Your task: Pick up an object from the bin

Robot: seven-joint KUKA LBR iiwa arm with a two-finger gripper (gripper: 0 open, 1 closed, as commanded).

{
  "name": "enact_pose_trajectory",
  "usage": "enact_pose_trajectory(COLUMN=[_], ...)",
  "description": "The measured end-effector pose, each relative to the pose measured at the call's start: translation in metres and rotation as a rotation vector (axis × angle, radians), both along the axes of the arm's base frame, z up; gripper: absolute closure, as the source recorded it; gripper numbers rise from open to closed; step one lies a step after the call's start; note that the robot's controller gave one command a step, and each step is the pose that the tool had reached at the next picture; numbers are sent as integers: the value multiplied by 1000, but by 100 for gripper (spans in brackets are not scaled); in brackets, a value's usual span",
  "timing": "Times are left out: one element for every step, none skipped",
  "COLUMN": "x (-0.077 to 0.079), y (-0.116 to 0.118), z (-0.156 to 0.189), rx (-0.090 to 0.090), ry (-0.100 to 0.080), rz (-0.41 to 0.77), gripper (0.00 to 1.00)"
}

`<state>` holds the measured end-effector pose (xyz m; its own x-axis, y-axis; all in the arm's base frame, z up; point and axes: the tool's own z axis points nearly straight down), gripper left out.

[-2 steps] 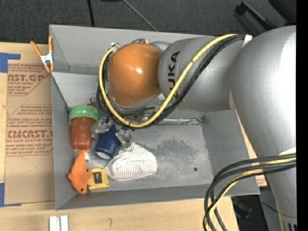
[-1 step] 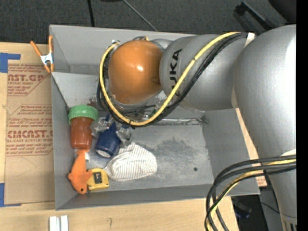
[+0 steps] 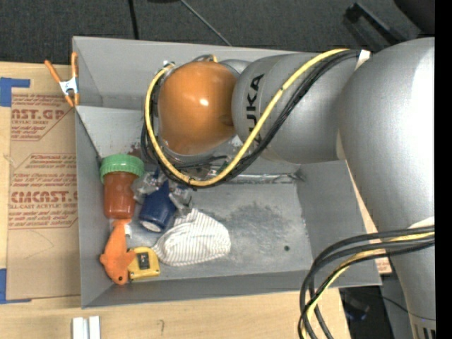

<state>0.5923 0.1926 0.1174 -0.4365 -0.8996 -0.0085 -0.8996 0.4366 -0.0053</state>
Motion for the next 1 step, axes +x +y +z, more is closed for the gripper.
enact_pose_trajectory(x=[-4], y=[-1], z=[3], rx=[-4], ry=[16], rz=[0], gripper=[100])
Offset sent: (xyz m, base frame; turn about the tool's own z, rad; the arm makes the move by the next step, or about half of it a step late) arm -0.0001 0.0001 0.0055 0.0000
